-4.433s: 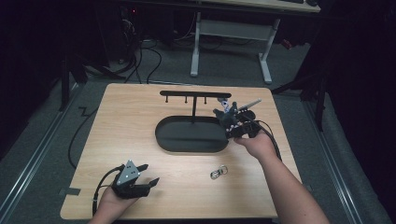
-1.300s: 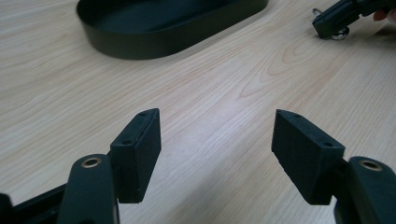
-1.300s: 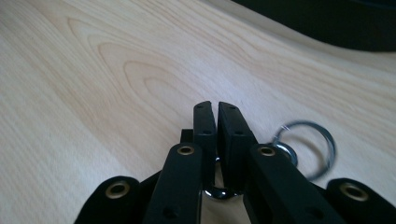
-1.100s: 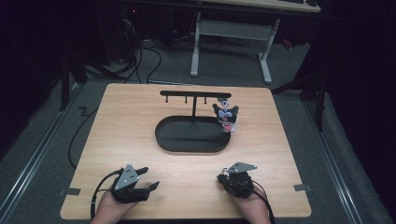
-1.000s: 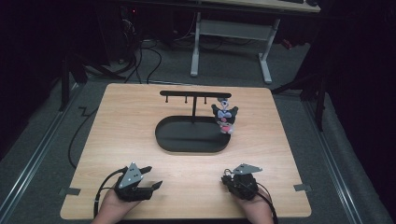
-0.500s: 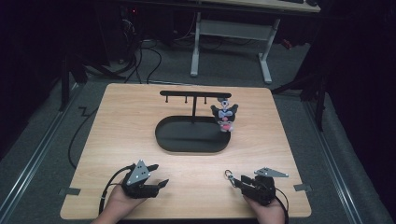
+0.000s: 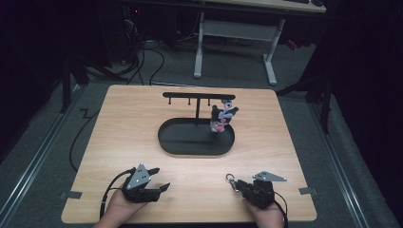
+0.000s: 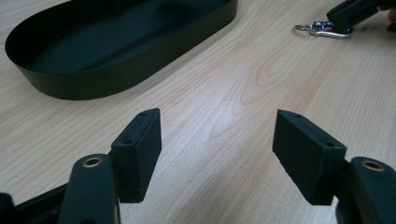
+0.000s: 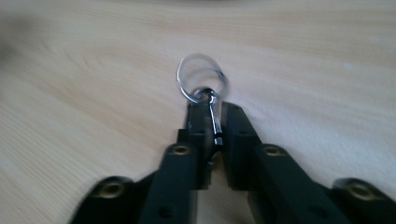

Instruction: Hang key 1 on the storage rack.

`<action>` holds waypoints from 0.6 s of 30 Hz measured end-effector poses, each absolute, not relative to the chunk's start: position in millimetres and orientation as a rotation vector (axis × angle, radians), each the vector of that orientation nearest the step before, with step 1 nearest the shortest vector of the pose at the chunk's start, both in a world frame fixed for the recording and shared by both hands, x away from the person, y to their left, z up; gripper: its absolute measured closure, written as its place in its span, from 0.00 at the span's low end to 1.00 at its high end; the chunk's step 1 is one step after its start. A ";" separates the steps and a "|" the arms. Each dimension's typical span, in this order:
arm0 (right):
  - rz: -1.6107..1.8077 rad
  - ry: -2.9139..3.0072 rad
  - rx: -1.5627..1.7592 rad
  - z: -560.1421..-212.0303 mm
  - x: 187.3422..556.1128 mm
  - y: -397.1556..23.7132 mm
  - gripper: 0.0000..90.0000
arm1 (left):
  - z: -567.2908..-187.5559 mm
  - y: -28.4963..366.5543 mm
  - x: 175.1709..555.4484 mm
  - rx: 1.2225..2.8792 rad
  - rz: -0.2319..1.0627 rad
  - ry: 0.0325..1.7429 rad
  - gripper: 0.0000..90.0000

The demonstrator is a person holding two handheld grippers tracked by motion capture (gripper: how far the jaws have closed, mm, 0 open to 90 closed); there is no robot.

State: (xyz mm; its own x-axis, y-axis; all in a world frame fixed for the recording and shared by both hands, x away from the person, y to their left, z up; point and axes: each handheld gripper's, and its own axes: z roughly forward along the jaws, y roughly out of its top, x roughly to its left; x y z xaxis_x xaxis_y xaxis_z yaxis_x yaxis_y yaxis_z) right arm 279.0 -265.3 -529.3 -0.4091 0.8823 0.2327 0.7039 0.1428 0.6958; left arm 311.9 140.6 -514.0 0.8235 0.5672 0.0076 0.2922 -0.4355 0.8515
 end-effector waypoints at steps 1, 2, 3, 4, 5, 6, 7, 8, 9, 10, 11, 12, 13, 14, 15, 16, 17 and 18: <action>1.111 2.189 1.524 -529.2 278.1 -263.8 0.95 | -514.0 140.7 312.0 2.046 0.364 0.634 0.37; 1.110 2.199 1.530 -528.7 278.5 -263.0 0.95 | -513.9 140.9 312.0 2.045 0.363 0.635 0.37; 1.107 2.201 1.516 -528.8 278.8 -262.7 0.95 | -513.9 141.2 312.2 2.045 0.364 0.636 0.37; 1.100 2.201 1.512 -528.6 278.9 -262.0 0.95 | -513.9 141.5 312.5 2.046 0.362 0.638 0.37; 1.088 2.200 1.518 -527.9 279.0 -261.0 0.95 | -513.9 141.6 312.7 2.046 0.362 0.638 0.37; 1.078 2.197 1.513 -527.6 279.3 -261.0 0.95 | -513.9 141.7 312.8 2.045 0.362 0.639 0.37; 1.065 2.189 1.505 -527.5 279.7 -261.2 0.95 | -513.9 141.7 312.9 2.045 0.362 0.638 0.37; 1.057 2.185 1.511 -527.1 279.8 -261.7 0.95 | -513.9 141.7 313.0 2.045 0.362 0.638 0.37; 1.054 2.180 1.508 -527.0 280.1 -262.7 0.95 | -514.1 141.8 313.2 2.044 0.362 0.638 0.37; 1.050 2.167 1.514 -526.0 279.7 -264.6 0.95 | -514.1 141.9 313.3 2.045 0.362 0.638 0.37; 1.046 2.162 1.515 -525.4 279.8 -265.7 0.95 | -514.2 141.9 313.4 2.045 0.363 0.639 0.37; 1.038 2.153 1.508 -524.5 279.9 -267.3 0.95 | -514.1 142.0 313.5 2.044 0.363 0.639 0.37; 1.029 2.145 1.514 -523.6 279.6 -268.2 0.95 | -514.1 142.0 313.4 2.044 0.363 0.639 0.37; 1.021 2.143 1.512 -522.7 279.4 -268.9 0.95 | -514.2 141.9 313.3 2.045 0.363 0.639 0.37; 1.002 2.146 1.494 -521.3 279.3 -269.3 0.95 | -514.3 141.9 313.2 2.048 0.361 0.639 0.37; 0.976 2.149 1.480 -519.9 278.9 -268.7 0.95 | -514.5 141.7 313.1 2.049 0.361 0.642 0.37; 0.966 2.153 1.470 -518.7 278.6 -267.8 0.95 | -514.7 141.5 313.0 2.049 0.359 0.642 0.37; 0.959 2.160 1.453 -518.1 279.0 -267.6 0.95 | -514.7 141.2 312.7 2.049 0.361 0.642 0.37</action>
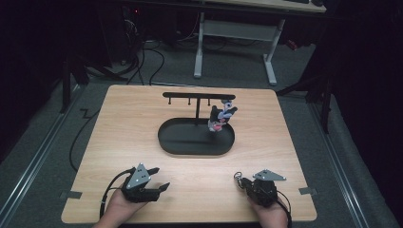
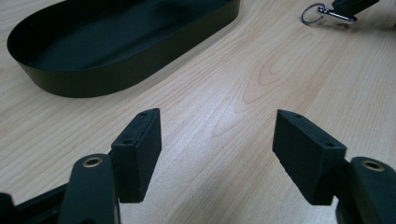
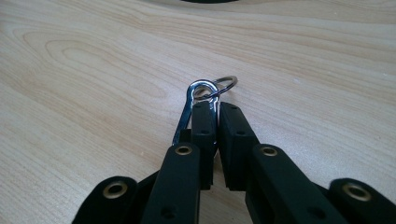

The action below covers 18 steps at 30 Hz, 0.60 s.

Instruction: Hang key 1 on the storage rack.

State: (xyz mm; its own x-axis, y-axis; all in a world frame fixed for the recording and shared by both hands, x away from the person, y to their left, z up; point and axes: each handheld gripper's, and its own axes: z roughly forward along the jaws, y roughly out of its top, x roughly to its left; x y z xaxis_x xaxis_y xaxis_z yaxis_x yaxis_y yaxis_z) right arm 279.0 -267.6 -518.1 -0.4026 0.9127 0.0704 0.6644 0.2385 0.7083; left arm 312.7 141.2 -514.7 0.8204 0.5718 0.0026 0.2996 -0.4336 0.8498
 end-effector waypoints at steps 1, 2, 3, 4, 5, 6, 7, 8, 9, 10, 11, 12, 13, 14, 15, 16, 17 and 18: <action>0.942 2.169 1.447 -517.5 279.1 -266.0 0.95 | -514.5 141.0 312.3 2.049 0.363 0.642 0.37; 0.917 2.178 1.439 -517.5 279.3 -264.2 0.95 | -514.3 141.0 311.9 2.047 0.365 0.643 0.37; 0.878 2.199 1.423 -517.7 280.4 -261.1 0.95 | -514.2 141.1 311.8 2.047 0.366 0.643 0.37; 0.865 2.207 1.412 -517.8 281.0 -260.3 0.95 | -513.8 141.8 311.5 2.047 0.371 0.644 0.37; 0.825 2.233 1.401 -517.4 283.3 -257.8 0.95 | -513.7 142.4 311.3 2.046 0.373 0.645 0.37; 0.810 2.247 1.403 -516.8 284.7 -256.8 0.95 | -513.6 143.3 311.5 2.049 0.372 0.646 0.37; 0.795 2.260 1.399 -516.1 286.4 -255.8 0.95 | -513.6 143.7 311.5 2.050 0.373 0.647 0.37; 0.779 2.274 1.396 -515.0 288.5 -255.1 0.95 | -513.6 144.1 311.5 2.050 0.374 0.647 0.37; 0.762 2.289 1.392 -513.8 290.2 -254.1 0.95 | -513.9 144.3 311.6 2.045 0.374 0.647 0.37; 0.738 2.306 1.386 -512.3 291.9 -253.0 0.95 | -514.0 144.4 311.7 2.046 0.373 0.647 0.37; 0.704 2.321 1.381 -510.7 293.6 -251.7 0.95 | -514.0 144.5 311.6 2.046 0.373 0.645 0.37; 0.704 2.321 1.381 -510.7 293.6 -251.7 0.95 | -514.0 144.5 311.6 2.046 0.373 0.645 0.37; 0.660 2.364 1.377 -507.5 297.5 -250.0 0.94 | -513.5 144.6 311.2 2.049 0.372 0.636 0.37; 0.660 2.364 1.377 -507.5 297.5 -250.0 0.94 | -513.5 144.6 311.2 2.049 0.372 0.636 0.37; 0.593 2.407 1.377 -503.7 301.4 -248.2 0.93 | -512.9 144.7 311.0 2.048 0.375 0.629 0.37; 0.593 2.407 1.377 -503.7 301.4 -248.2 0.93 | -512.9 144.7 311.0 2.048 0.375 0.629 0.37; 0.535 2.451 1.370 -500.4 305.3 -247.0 0.91 | -512.1 145.2 310.9 2.044 0.375 0.623 0.37; 0.535 2.451 1.370 -500.4 305.3 -247.0 0.91 | -512.1 145.2 310.9 2.044 0.375 0.623 0.37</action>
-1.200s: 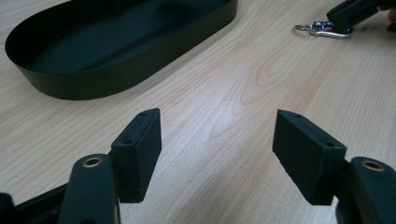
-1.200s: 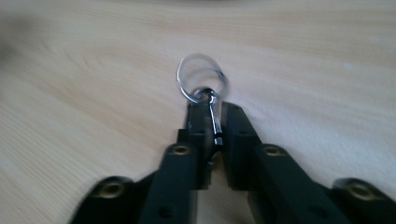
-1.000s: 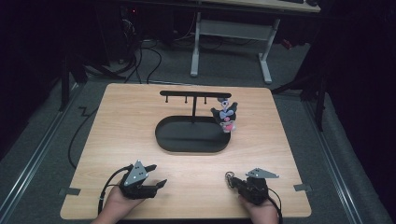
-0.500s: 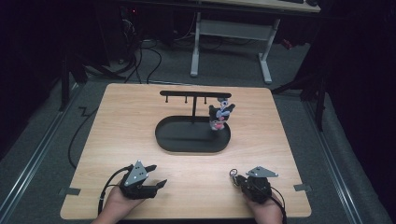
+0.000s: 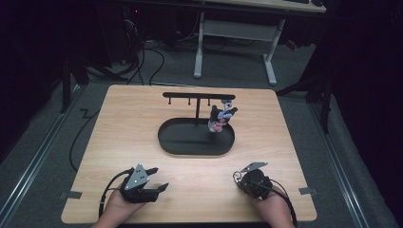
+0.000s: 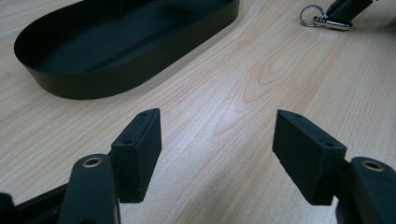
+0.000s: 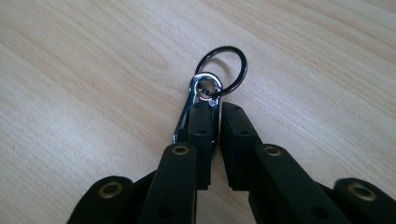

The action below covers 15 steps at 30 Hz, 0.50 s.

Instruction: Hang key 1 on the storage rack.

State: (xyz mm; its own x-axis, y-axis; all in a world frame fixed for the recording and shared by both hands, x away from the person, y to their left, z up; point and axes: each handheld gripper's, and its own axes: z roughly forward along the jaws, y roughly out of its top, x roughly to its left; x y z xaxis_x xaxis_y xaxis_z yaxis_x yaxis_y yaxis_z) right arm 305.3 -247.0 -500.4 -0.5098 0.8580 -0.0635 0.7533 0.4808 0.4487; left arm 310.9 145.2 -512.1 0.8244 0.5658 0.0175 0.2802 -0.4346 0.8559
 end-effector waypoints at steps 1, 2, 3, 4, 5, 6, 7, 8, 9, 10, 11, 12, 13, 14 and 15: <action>0.483 2.492 1.381 -497.5 309.2 -245.6 0.88 | -511.6 145.9 310.8 2.042 0.374 0.623 0.37; 0.483 2.492 1.381 -497.5 309.2 -245.6 0.88 | -511.6 145.9 310.8 2.042 0.374 0.623 0.37; 0.451 2.511 1.383 -496.1 311.4 -244.6 0.87 | -511.5 146.2 310.8 2.040 0.372 0.623 0.37; 0.413 2.538 1.380 -494.6 314.1 -243.2 0.88 | -511.3 146.4 310.7 2.041 0.371 0.622 0.37; 0.386 2.556 1.386 -493.3 316.0 -242.1 0.88 | -511.1 146.5 310.6 2.039 0.371 0.620 0.37; 0.356 2.575 1.388 -492.4 318.7 -240.9 0.88 | -510.9 146.6 310.5 2.038 0.370 0.620 0.37; 0.332 2.592 1.391 -491.7 321.5 -239.8 0.87 | -510.6 146.6 310.1 2.033 0.371 0.620 0.37; 0.292 2.623 1.411 -490.4 325.9 -238.5 0.85 | -510.3 146.8 309.8 2.033 0.369 0.620 0.37; 0.260 2.644 1.421 -489.6 329.0 -237.6 0.83 | -510.2 146.8 309.6 2.032 0.369 0.621 0.37; 0.228 2.660 1.418 -489.0 331.1 -237.2 0.83 | -510.0 146.8 309.4 2.031 0.369 0.621 0.37; 0.169 2.691 1.441 -488.1 335.9 -236.1 0.82 | -509.8 146.8 309.0 2.030 0.371 0.620 0.37; 0.169 2.691 1.441 -488.1 335.9 -236.1 0.82 | -509.8 146.8 309.0 2.030 0.371 0.620 0.37; 0.136 2.701 1.439 -487.7 337.8 -234.9 0.83 | -509.8 146.7 309.0 2.030 0.371 0.621 0.37; 0.108 2.706 1.420 -487.6 339.3 -233.1 0.83 | -509.9 146.6 309.1 2.031 0.371 0.622 0.37; 0.083 2.717 1.419 -487.4 341.2 -231.2 0.85 | -510.1 146.4 309.1 2.032 0.371 0.623 0.37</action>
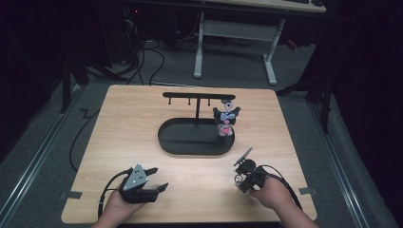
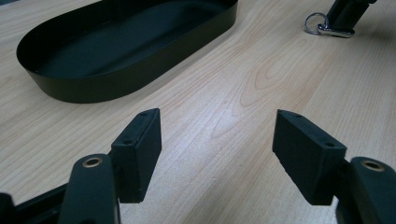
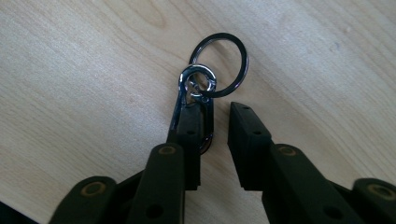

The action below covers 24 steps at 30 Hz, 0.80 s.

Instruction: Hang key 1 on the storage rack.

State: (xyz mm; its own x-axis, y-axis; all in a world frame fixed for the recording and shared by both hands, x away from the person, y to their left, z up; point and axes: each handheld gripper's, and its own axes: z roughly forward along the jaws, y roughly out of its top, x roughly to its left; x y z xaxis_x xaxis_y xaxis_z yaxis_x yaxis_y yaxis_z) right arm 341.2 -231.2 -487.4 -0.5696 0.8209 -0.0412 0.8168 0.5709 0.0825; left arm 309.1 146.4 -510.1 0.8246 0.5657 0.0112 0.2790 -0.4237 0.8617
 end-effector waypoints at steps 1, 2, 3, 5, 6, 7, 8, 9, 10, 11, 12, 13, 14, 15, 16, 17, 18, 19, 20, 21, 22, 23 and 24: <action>0.065 2.733 1.408 -487.3 342.8 -230.0 0.86 | -510.1 146.2 309.2 2.034 0.371 0.622 0.37; 0.037 2.751 1.411 -487.1 344.7 -227.1 0.88 | -510.7 145.6 309.3 2.035 0.370 0.623 0.37; 0.037 2.751 1.411 -487.1 344.7 -227.1 0.88 | -510.7 145.6 309.3 2.035 0.370 0.623 0.37; 0.023 2.780 1.394 -487.5 348.6 -227.6 0.89 | -511.2 145.4 309.5 2.037 0.370 0.624 0.37; 0.020 2.796 1.417 -487.3 351.6 -229.1 0.92 | -511.5 145.5 309.9 2.038 0.370 0.624 0.37; 0.020 2.796 1.417 -487.3 351.6 -229.1 0.92 | -511.5 145.5 309.9 2.038 0.370 0.624 0.37; 0.031 2.822 1.423 -487.7 355.5 -232.4 0.93 | -511.7 145.7 310.3 2.038 0.369 0.626 0.37; 0.031 2.822 1.423 -487.7 355.5 -232.4 0.93 | -511.7 145.7 310.3 2.038 0.369 0.626 0.37; 0.027 2.824 1.446 -487.5 356.9 -232.9 0.93 | -511.7 145.8 310.4 2.037 0.368 0.626 0.37; 0.022 2.823 1.477 -487.3 357.5 -232.9 0.93 | -511.8 145.9 310.5 2.037 0.369 0.625 0.37; 0.022 2.844 1.425 -487.7 359.0 -233.4 0.93 | -511.8 146.0 310.6 2.038 0.370 0.624 0.37; 0.022 2.844 1.425 -487.7 359.0 -233.4 0.93 | -511.7 146.1 310.7 2.039 0.371 0.624 0.37; 0.013 2.851 1.387 -487.7 358.2 -232.1 0.94 | -511.8 146.2 310.8 2.038 0.369 0.626 0.37; 0.013 2.851 1.387 -487.7 358.2 -232.1 0.94 | -511.8 146.2 310.8 2.038 0.369 0.626 0.37; 0.010 2.849 1.369 -487.6 357.7 -230.8 0.94 | -512.0 146.4 311.0 2.038 0.368 0.627 0.37; 0.010 2.849 1.369 -487.6 357.7 -230.8 0.94 | -512.0 146.4 311.0 2.038 0.368 0.627 0.37; -0.003 2.847 1.343 -487.3 356.9 -229.3 0.94 | -511.9 146.9 311.1 2.038 0.370 0.626 0.37; -0.003 2.847 1.343 -487.3 356.9 -229.3 0.94 | -511.9 146.9 311.1 2.038 0.370 0.626 0.37; 0.002 2.842 1.313 -486.1 356.1 -228.6 0.94 | -511.9 147.1 311.1 2.036 0.369 0.629 0.37; 0.002 2.842 1.313 -486.1 356.1 -228.6 0.94 | -512.0 147.4 311.1 2.034 0.368 0.632 0.37; 0.006 2.838 1.321 -484.0 356.2 -228.6 0.94 | -512.0 147.6 311.3 2.034 0.369 0.633 0.37; 0.020 2.831 1.323 -482.0 356.3 -229.5 0.94 | -512.2 147.7 311.5 2.034 0.369 0.635 0.37; 0.033 2.823 1.314 -477.0 356.8 -231.8 0.94 | -512.4 147.9 311.9 2.035 0.370 0.635 0.37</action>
State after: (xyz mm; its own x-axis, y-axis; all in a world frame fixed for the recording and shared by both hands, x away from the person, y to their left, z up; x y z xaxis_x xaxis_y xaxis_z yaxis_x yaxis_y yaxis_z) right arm 356.8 -231.8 -477.0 -0.6435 0.7652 -0.0162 0.7647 0.6437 0.0306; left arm 311.9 147.9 -512.4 0.8200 0.5723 0.0070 0.2888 -0.4242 0.8583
